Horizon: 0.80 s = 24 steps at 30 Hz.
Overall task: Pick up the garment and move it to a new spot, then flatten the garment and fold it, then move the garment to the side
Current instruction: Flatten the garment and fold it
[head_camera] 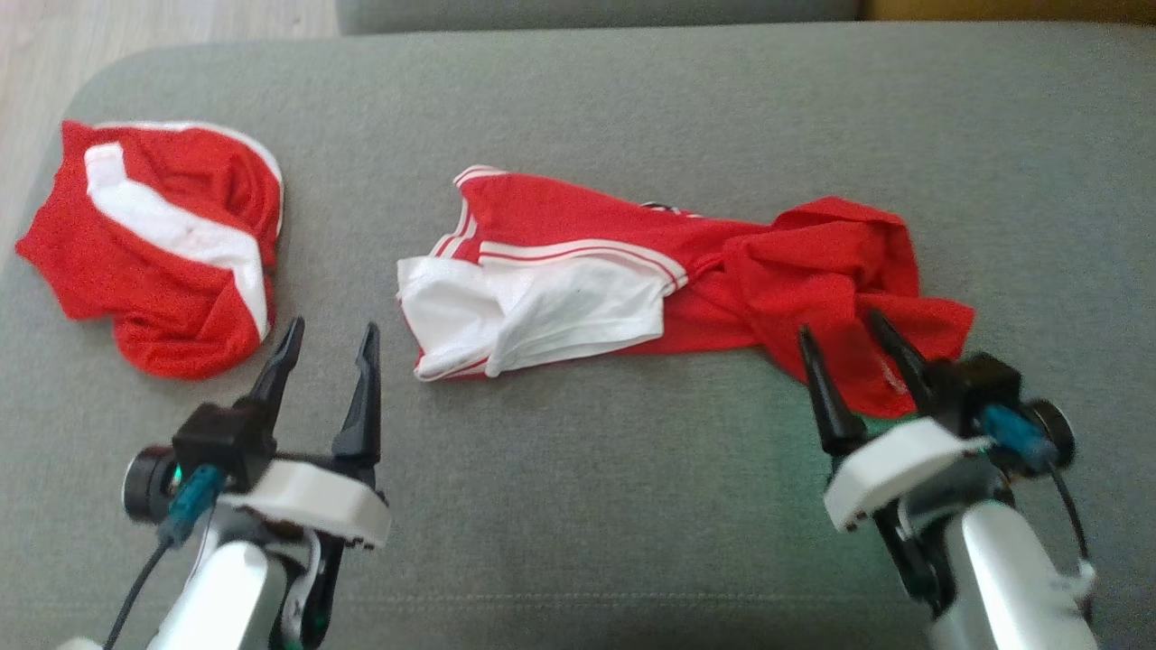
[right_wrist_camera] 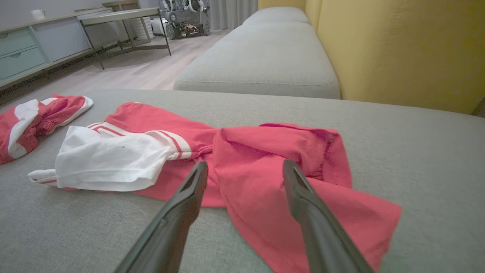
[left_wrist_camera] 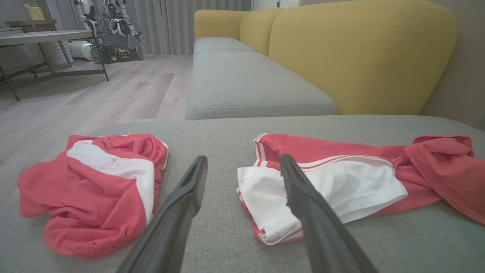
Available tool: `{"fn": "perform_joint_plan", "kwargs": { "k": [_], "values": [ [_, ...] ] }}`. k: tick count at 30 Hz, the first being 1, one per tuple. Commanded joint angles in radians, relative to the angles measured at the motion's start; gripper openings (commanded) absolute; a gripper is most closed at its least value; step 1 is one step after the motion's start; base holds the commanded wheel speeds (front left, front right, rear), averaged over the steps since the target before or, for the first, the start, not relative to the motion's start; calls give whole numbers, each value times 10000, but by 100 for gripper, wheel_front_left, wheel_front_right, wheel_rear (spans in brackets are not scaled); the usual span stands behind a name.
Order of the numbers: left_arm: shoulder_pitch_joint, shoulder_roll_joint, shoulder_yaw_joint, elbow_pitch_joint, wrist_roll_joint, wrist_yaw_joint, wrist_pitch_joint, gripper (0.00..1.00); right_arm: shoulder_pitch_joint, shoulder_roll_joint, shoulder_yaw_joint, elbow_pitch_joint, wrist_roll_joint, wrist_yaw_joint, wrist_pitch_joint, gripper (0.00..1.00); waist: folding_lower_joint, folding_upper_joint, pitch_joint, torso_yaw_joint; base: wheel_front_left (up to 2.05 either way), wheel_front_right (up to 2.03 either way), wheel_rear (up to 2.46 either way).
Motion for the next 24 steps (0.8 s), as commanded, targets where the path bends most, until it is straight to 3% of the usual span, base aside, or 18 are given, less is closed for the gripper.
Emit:
{"fn": "perform_joint_plan", "kwargs": {
  "k": [1, 12, 13, 14, 19, 24],
  "values": [
    [-694, 168, 326, -329, 2, -31, -34, 100, -702, -29, 311, -173, -46, -7, 19, 100, 0, 0, 263, 232, 0, 0, 0],
    [-1666, -215, 68, 101, 163, -304, -276, 100, -2788, -30, 456, 2414, -679, -7, 217, 99, 0, 0, 1239, 985, 0, 0, 0],
    [-1701, -249, 62, 146, 174, -315, -295, 100, -2902, -30, 425, 2563, -685, -7, 178, 39, 0, 0, 1259, 1003, 0, 0, 0],
    [-1728, -281, 58, 183, 184, -321, -310, 100, -2982, -30, 376, 2668, -648, -7, 134, 0, 0, 0, 1279, 1013, 0, 0, 0],
    [-1755, -356, 123, 281, 203, -335, -361, 100, -2998, -30, 42, 2632, -163, -7, -226, 0, 0, 0, 1319, 891, 0, 0, 0],
    [-1709, -305, 263, 287, 231, -354, -386, 100, -2569, -30, -886, 1646, 472, -7, -620, 0, 0, 0, 1322, 478, 0, 0, 0]
  ]
}}
